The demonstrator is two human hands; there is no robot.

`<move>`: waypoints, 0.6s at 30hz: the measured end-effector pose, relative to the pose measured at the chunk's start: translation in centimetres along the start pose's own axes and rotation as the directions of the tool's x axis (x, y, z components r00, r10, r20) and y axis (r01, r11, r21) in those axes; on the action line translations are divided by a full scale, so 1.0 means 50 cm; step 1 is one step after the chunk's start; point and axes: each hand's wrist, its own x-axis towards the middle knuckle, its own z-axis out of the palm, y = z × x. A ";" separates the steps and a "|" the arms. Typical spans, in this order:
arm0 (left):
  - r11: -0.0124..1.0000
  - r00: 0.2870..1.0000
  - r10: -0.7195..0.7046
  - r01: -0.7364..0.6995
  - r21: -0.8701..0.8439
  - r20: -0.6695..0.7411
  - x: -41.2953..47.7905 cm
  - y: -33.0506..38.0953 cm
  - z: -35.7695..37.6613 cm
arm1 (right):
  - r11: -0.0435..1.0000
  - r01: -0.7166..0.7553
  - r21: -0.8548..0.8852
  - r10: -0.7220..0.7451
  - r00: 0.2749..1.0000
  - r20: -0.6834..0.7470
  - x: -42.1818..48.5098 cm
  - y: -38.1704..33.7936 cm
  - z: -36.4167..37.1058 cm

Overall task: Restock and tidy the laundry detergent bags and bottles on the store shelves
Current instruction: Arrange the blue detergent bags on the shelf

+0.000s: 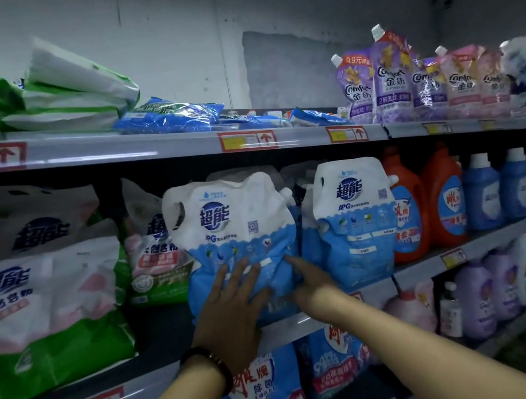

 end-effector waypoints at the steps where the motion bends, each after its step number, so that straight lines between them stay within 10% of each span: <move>1: 1.000 1.000 -0.024 0.024 0.002 0.000 -0.008 -0.007 0.003 | 0.999 0.017 0.047 -0.018 1.000 0.021 0.001 0.002 -0.004; 4: 0.994 0.993 -0.110 0.110 0.000 0.043 -0.019 -0.010 0.014 | 0.998 0.024 0.052 -0.026 0.999 0.028 -0.001 0.002 -0.024; 12: 0.937 0.929 -0.344 0.331 0.111 0.134 0.071 0.088 -0.038 | 0.929 -0.193 -0.317 0.016 0.874 -0.486 0.043 -0.006 -0.148; 18: 0.935 0.920 -0.337 0.304 0.181 0.199 0.137 0.083 -0.051 | 0.694 -0.393 -0.603 0.012 0.844 -0.536 0.093 0.003 -0.173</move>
